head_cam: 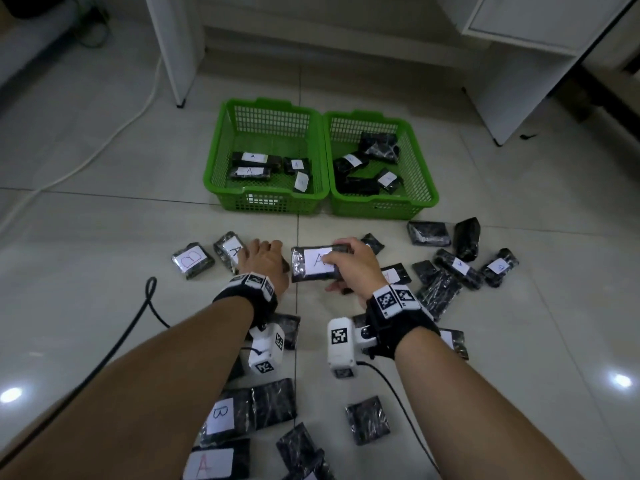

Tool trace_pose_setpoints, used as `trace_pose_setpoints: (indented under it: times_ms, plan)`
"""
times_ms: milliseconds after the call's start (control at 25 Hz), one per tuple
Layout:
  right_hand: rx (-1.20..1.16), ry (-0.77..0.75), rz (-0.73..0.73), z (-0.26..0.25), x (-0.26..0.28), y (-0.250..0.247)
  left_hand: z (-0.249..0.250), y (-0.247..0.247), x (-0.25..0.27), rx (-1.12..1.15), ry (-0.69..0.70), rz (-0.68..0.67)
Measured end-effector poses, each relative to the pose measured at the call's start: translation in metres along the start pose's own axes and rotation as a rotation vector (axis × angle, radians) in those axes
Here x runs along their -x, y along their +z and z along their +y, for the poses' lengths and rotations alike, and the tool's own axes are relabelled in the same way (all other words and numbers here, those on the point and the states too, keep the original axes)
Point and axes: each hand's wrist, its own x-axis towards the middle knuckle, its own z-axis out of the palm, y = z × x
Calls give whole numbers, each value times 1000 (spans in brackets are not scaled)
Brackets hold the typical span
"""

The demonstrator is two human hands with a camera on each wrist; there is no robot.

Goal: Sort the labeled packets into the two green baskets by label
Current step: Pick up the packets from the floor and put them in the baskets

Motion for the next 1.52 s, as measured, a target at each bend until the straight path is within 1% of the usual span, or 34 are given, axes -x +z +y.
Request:
trace_pose_setpoints:
  times_ms: [40, 80, 200, 240, 320, 360, 400, 480, 600, 680, 720, 760, 800, 840, 960, 1000, 1080, 1160, 1280, 1400, 1520]
  plan:
    - [-92, -2, -10, 0, -1, -2, 3, 4, 0, -40, -8, -11]
    - [-157, -12, -25, 0, -3, -3, 5, 9, 1, -61, -7, 6]
    - [-298, -15, -90, 0, -8, -9, 9, 15, 2, -42, -18, 128]
    - [-329, -10, -116, 2, -12, -11, 7, 15, 0, -32, -31, 128]
    - [-333, -10, -144, 4, -17, -17, 4, 11, -3, 33, -58, 81]
    - [-340, -7, -148, 4, -20, -18, 4, 9, -4, 131, -64, 82]
    - [-369, -1, -155, 3, -23, -21, 5, 5, -3, 271, -70, 113]
    - [-461, 7, -182, -1, -30, -24, 8, -4, -2, 532, -90, 224]
    - [-548, -8, -228, -12, -35, -29, 11, -28, -2, 783, -169, 410]
    - [-592, 4, -233, -17, -39, -32, 13, -48, -6, 956, -219, 519]
    - [-603, 12, -226, -22, -41, -31, 13, -59, -7, 1062, -228, 535]
    - [-616, 20, -222, -25, -42, -31, 13, -66, -6, 1133, -215, 514]
    - [-627, 24, -226, -30, -42, -28, 13, -72, -4, 1153, -175, 507]
    - [-641, 25, -237, -35, -43, -24, 12, -78, -1, 1102, -119, 515]
    - [-639, 15, -253, -47, -43, -10, 6, -85, 6, 784, 5, 596]
    - [-625, 10, -254, -49, -43, -6, 4, -87, 9, 720, 14, 602]
    - [-621, 0, -258, -51, -44, 3, 0, -89, 13, 673, -15, 596]
    - [-655, 5, -265, -51, -47, 8, -2, -87, 14, 711, -61, 582]
    - [-669, -5, -217, -49, -57, 8, -7, -85, 9, 799, -107, 578]
    - [-607, -46, -119, -46, -72, 6, -11, -86, -1, 832, -84, 619]
    - [-498, -117, -37, -51, -82, 7, -14, -88, -20, 942, -140, 673]
